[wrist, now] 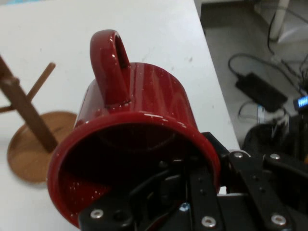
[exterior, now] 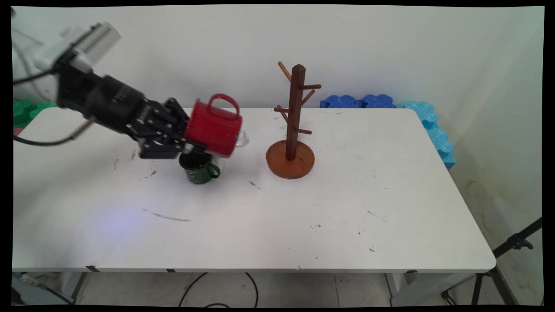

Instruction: Place the picked object on the table

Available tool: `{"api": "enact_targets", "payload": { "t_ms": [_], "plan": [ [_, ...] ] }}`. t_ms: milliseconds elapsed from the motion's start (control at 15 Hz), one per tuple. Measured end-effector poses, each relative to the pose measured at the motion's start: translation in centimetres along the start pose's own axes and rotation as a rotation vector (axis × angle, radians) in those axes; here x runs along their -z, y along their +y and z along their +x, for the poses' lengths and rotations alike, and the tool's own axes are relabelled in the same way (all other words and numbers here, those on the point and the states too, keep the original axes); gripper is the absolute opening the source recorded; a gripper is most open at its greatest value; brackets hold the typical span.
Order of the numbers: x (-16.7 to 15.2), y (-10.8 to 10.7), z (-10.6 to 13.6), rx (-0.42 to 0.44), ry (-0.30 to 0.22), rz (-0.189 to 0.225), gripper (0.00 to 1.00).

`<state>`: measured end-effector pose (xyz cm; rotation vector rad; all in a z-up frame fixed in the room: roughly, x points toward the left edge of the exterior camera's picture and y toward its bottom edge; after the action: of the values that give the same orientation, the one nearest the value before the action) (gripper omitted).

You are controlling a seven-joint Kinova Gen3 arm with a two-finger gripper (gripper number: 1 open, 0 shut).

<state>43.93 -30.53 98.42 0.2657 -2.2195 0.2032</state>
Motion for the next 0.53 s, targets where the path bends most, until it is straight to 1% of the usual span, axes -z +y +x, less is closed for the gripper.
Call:
{"api": "enact_targets", "payload": {
  "t_ms": [200,333,533],
  "plan": [
    [2.2,-0.7,0.3,-0.013,-0.088,-0.011,0.0],
    [3.4,-1.2,0.4,-0.014,-0.159,-0.017,0.0],
    [4.3,-1.6,0.9,-0.007,-0.251,-0.026,0.0]
  ]
}}
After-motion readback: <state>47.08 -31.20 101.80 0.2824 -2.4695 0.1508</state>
